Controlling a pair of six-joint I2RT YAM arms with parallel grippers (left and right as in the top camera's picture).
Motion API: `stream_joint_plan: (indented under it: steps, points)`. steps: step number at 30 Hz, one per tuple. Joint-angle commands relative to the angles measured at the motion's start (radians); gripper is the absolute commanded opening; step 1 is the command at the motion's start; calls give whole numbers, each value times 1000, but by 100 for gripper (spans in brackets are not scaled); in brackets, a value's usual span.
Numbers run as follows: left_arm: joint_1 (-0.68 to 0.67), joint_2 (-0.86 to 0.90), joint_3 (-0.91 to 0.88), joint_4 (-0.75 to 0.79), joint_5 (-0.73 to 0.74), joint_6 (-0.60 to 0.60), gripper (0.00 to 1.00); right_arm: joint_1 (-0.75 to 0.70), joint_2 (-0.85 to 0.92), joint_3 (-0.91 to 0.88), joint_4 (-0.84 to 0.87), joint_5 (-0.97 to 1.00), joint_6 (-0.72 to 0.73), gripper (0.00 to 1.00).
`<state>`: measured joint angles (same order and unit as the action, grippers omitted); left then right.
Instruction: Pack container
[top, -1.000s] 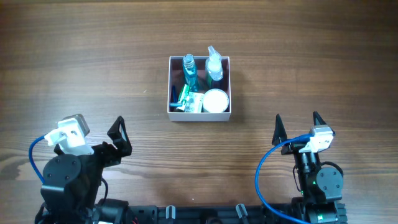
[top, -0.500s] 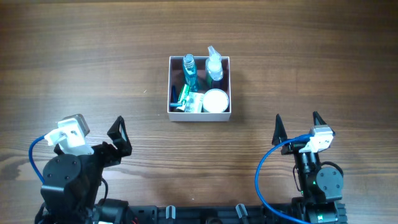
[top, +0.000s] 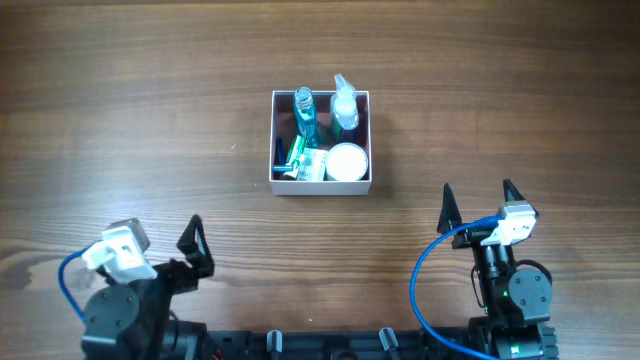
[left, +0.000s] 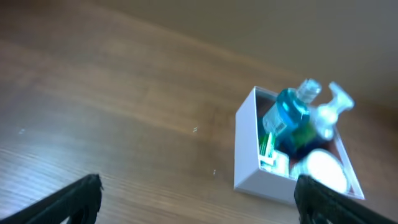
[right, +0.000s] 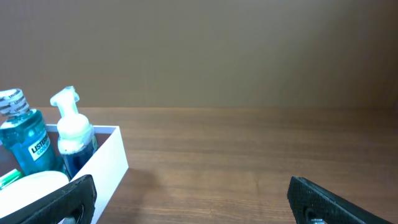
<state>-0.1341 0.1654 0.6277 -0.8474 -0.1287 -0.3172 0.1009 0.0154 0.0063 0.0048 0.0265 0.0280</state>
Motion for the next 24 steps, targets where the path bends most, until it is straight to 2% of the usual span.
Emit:
stream_joint_plan:
  steps: [1, 6, 10, 16, 19, 24]
  points:
    - [8, -71, -170, 166, 5, -2, 100, -4, -11, -1, 4, -12, 1, 100]
    - [8, -118, -375, 470, 6, 4, 100, -4, -11, -1, 4, -12, 0, 100]
    - [8, -150, -500, 648, 55, 87, 100, -4, -11, -1, 4, -12, 0, 100]
    - [8, -163, -585, 703, 69, 106, 100, -4, -11, -1, 4, -12, 0, 100]
    - [8, -163, -594, 717, 122, 193, 100, -4, -11, -1, 4, -12, 0, 100]
    - [8, -163, -595, 718, 133, 208, 100, -4, -11, -1, 4, -12, 1, 100]
